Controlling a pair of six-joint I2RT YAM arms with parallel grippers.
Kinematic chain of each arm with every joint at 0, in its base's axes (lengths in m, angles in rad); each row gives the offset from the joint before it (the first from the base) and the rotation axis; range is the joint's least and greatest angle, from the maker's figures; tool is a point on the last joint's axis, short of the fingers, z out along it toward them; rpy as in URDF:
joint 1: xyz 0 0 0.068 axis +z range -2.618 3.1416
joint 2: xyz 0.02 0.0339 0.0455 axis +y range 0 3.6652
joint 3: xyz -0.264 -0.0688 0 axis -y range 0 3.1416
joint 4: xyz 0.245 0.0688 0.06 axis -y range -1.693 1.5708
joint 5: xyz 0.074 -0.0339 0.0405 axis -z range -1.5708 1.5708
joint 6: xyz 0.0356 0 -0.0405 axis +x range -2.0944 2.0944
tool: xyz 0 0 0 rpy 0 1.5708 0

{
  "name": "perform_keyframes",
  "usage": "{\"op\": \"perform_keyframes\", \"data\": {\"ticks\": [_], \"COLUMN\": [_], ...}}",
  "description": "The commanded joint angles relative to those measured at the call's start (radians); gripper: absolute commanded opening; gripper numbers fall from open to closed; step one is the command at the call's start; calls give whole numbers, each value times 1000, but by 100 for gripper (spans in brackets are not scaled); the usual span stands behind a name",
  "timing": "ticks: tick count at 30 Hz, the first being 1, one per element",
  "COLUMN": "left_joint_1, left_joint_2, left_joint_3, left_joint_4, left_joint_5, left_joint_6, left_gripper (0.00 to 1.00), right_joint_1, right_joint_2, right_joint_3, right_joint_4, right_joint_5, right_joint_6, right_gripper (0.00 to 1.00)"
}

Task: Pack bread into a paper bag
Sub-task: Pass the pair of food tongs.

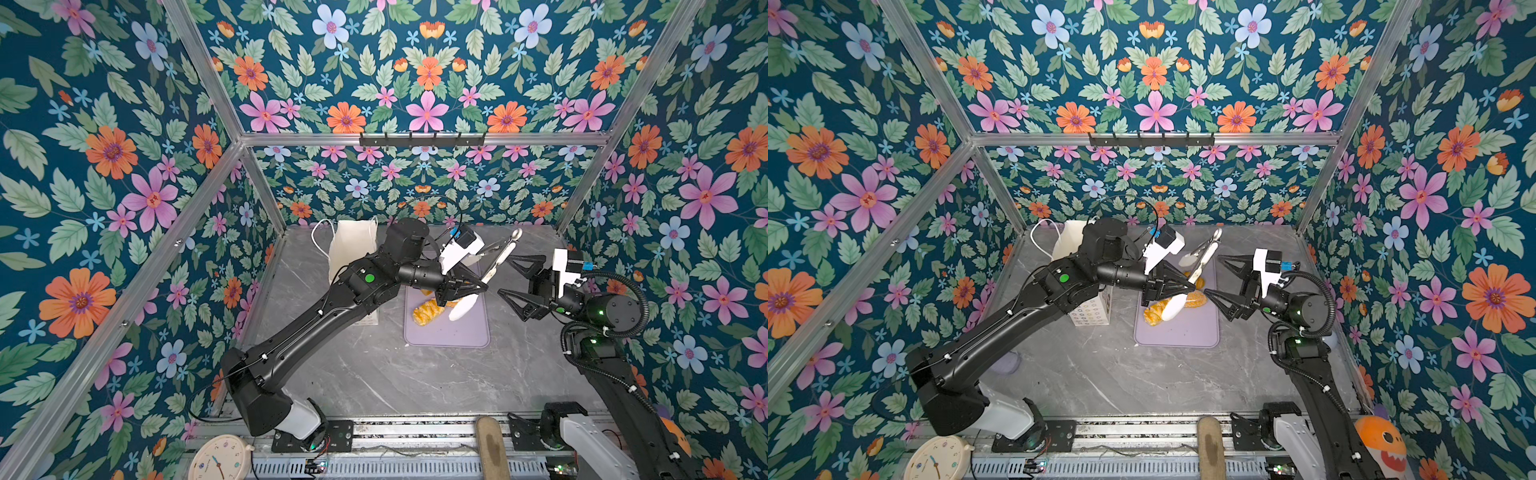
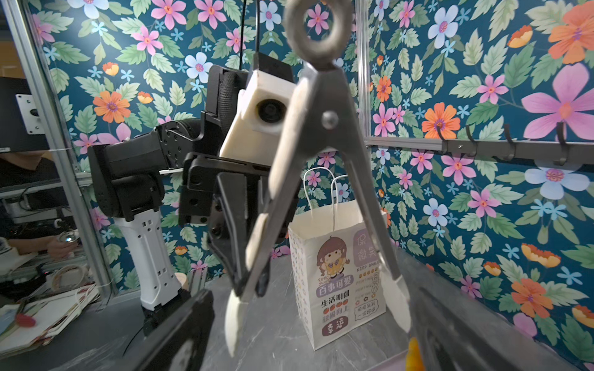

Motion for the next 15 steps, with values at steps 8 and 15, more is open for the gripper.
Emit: {"op": "perform_keyframes", "data": {"ticks": [8, 15], "left_joint_1": [-1, -3], "left_joint_2": [40, 31], "left_joint_3": [43, 8], "left_joint_4": [-227, -219], "left_joint_5": [-51, -3], "left_joint_6": [199, 212], "left_gripper": [0, 0], "right_joint_1": [2, 4], "right_joint_2": [24, 41], "right_joint_3": [49, 50], "right_joint_4": [-156, -223], "right_joint_5": [-98, -83], "right_joint_6": [-24, -72], "right_gripper": [97, 97]}}
